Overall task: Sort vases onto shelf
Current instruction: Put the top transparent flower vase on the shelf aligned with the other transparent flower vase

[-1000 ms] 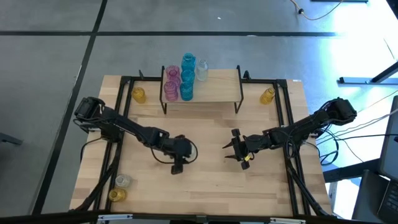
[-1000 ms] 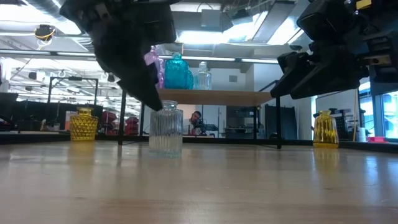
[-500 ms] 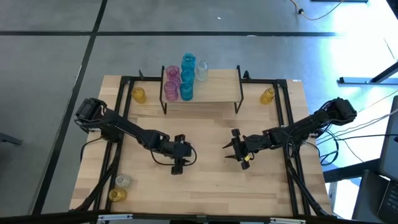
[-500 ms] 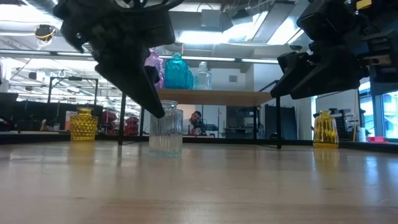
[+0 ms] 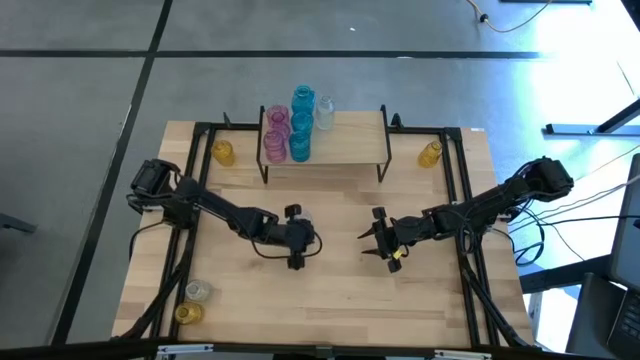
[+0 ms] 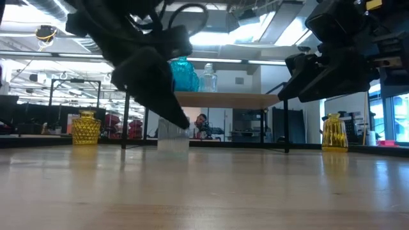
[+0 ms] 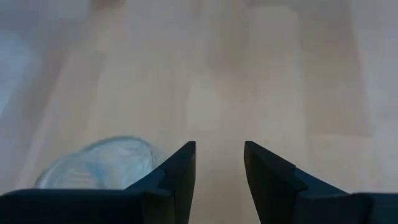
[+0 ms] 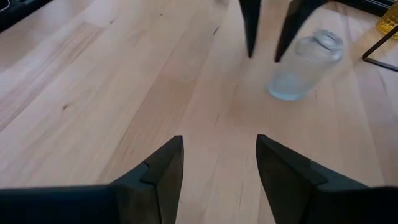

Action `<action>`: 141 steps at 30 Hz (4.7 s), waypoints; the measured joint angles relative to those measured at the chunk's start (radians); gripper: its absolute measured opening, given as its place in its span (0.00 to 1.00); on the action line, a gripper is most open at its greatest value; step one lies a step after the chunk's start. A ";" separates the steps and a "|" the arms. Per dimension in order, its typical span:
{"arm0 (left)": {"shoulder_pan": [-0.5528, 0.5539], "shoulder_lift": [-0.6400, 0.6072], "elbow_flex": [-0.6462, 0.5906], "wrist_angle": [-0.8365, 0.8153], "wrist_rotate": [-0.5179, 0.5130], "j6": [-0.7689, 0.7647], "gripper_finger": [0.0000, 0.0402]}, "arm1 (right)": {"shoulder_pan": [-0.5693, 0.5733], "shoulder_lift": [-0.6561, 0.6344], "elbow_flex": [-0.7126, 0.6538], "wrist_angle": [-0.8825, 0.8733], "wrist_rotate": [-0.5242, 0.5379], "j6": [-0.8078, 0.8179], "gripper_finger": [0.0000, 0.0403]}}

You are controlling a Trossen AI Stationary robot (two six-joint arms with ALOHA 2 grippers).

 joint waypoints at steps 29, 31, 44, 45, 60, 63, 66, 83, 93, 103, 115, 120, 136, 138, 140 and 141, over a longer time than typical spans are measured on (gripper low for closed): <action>0.018 -0.170 0.008 -0.553 -0.363 -0.306 0.32 | 0.000 0.001 0.000 -0.016 0.000 0.003 0.46; 0.038 -0.157 -0.035 -0.463 -0.351 -0.298 0.32 | 0.000 0.001 0.000 -0.016 0.000 0.003 0.46; 0.103 -0.151 -0.149 -0.108 -0.269 -0.148 0.32 | 0.000 0.001 0.000 -0.016 0.001 -0.002 0.46; 0.101 -0.150 -0.149 -0.107 -0.254 -0.143 0.32 | 0.000 0.001 0.000 -0.016 0.001 -0.002 0.46; 0.025 -0.150 -0.149 0.012 -0.175 -0.102 0.32 | 0.000 0.001 0.000 -0.016 0.003 -0.002 0.46; 0.023 -0.150 -0.149 0.057 -0.128 -0.068 0.32 | 0.000 0.001 0.000 -0.015 0.003 -0.002 0.46; 0.024 -0.150 -0.149 0.066 -0.102 -0.064 0.32 | 0.000 0.001 0.000 -0.015 0.003 -0.002 0.46; 0.021 -0.150 -0.149 0.044 -0.014 -0.038 0.32 | 0.000 0.001 0.000 -0.015 0.003 -0.006 0.46; 0.000 -0.150 -0.213 0.059 -0.033 -0.080 0.32 | 0.000 0.001 0.000 0.066 0.003 -0.003 0.46; 0.002 -0.149 -0.375 0.342 -0.046 -0.124 0.32 | -0.061 0.030 0.000 0.246 -0.013 0.038 0.50; 0.002 -0.149 -0.375 0.346 -0.046 -0.125 0.32 | -0.204 0.359 0.259 0.267 -0.070 0.127 0.81; 0.002 -0.149 -0.375 0.346 -0.046 -0.127 0.32 | -0.204 0.463 0.380 0.256 -0.070 0.128 0.80; 0.001 -0.149 -0.375 0.328 -0.052 -0.147 0.32 | -0.203 0.545 0.425 0.194 -0.044 0.152 0.63; 0.001 -0.149 -0.375 0.329 -0.052 -0.147 0.32 | -0.203 0.549 0.425 0.196 -0.042 0.150 0.60; 0.001 -0.149 -0.375 0.331 -0.053 -0.147 0.32 | -0.203 0.553 0.425 0.194 -0.034 0.131 0.56; 0.001 -0.149 -0.375 0.331 -0.053 -0.147 0.32 | -0.203 0.553 0.425 0.194 -0.033 0.129 0.54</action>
